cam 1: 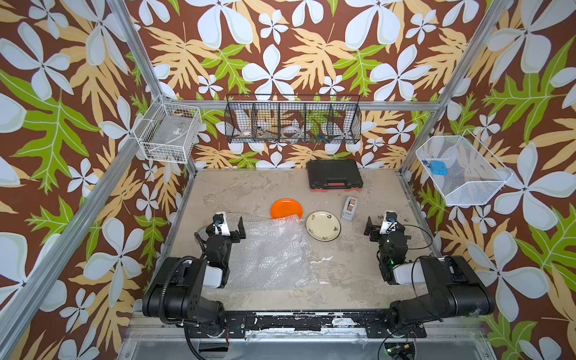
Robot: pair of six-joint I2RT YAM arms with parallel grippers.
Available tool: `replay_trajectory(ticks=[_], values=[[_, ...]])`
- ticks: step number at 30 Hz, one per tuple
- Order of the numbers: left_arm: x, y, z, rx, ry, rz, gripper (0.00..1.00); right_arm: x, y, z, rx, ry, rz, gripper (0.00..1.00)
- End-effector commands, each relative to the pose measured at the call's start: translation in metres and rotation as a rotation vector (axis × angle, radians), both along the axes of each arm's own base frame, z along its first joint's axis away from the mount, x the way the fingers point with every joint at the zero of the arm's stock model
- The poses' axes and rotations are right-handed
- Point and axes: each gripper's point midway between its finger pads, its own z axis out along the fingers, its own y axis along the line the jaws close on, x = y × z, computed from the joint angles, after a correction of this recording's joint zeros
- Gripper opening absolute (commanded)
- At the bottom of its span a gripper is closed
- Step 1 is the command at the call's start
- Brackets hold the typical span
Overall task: Wrap dinner plates in bubble wrap
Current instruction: Pick up the bubble wrap from the bubble wrap.
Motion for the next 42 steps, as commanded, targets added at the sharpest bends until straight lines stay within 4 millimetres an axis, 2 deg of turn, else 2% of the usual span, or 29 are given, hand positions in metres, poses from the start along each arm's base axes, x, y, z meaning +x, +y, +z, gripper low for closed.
replay_trajectory(ticks=[1, 17, 21, 24, 27, 30, 33, 37, 40, 42], values=[[0.001, 0.000, 0.006, 0.000, -0.024, -0.002, 1.00, 0.000, -0.001, 0.004, -0.003, -0.014, -0.007, 1.00], [0.002, -0.001, 0.006, 0.003, -0.022, -0.007, 1.00, 0.000, 0.000, 0.003, -0.001, -0.012, -0.004, 1.00], [0.001, 0.001, 0.009, 0.001, -0.025, 0.014, 1.00, -0.001, -0.002, 0.009, -0.008, -0.026, -0.016, 1.00], [0.006, 0.001, 0.024, 0.006, 0.002, 0.020, 1.00, 0.012, 0.006, 0.019, -0.010, 0.064, 0.009, 1.00], [0.006, 0.001, 0.049, -0.023, -0.006, 0.039, 1.00, 0.017, 0.018, 0.035, 0.051, 0.114, 0.060, 0.93], [0.005, -0.007, 0.064, -0.104, 0.058, 0.032, 0.98, 0.016, 0.041, 0.046, 0.211, 0.186, 0.152, 0.92], [-0.002, -0.030, 0.072, -0.208, 0.131, -0.049, 0.90, 0.002, 0.076, 0.047, 0.390, 0.288, 0.282, 0.88], [-0.027, -0.074, 0.063, -0.344, 0.291, -0.206, 0.80, -0.036, 0.141, 0.050, 0.632, 0.429, 0.529, 0.81], [-0.049, -0.098, 0.050, -0.458, 0.405, -0.289, 0.73, -0.070, 0.196, 0.047, 0.640, 0.557, 0.677, 0.80], [-0.064, -0.113, 0.041, -0.505, 0.466, -0.344, 0.71, -0.094, 0.227, 0.037, 0.626, 0.654, 0.741, 0.81]])
